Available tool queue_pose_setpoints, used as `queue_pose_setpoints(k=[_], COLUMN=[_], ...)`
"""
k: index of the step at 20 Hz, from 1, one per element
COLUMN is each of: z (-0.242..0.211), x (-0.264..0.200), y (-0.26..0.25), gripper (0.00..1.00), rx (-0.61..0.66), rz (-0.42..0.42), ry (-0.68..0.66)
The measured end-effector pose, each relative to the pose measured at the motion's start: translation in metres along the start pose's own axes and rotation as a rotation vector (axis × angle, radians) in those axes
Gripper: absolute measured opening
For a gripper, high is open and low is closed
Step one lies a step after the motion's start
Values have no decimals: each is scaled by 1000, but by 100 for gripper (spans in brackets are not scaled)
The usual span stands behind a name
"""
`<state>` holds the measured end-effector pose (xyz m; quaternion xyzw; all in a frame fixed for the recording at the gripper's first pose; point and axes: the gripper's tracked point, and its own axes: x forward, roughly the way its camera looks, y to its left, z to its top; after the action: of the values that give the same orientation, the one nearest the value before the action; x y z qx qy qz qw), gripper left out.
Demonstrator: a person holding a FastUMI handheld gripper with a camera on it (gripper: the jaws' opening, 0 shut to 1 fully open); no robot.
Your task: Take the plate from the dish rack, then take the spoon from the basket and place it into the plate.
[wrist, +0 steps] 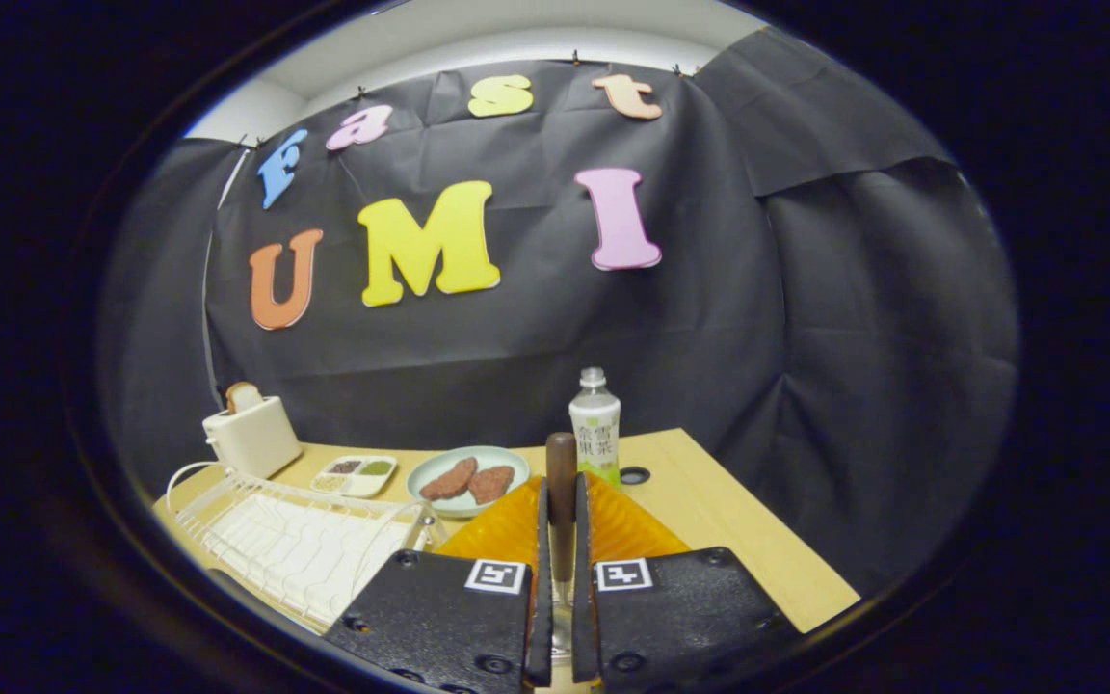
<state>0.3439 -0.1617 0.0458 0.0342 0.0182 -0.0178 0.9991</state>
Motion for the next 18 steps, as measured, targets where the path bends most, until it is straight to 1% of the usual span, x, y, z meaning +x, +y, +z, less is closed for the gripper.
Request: queue_pose_setpoints(k=[2, 5, 8, 10, 13, 15, 18], z=[22, 45, 50, 42, 15, -6, -37], x=[-25, -71, -120, -152, -187, -202, -219], y=[11, 46, 86, 108, 140, 150, 177], gripper=[13, 13, 13, 13, 13, 13, 13], rx=[-44, -83, -93, -66, -25, 2, 17], rz=[-1, 39, 86, 102, 120, 99, 106], ry=[-57, -124, -169, -182, -154, -131, -108])
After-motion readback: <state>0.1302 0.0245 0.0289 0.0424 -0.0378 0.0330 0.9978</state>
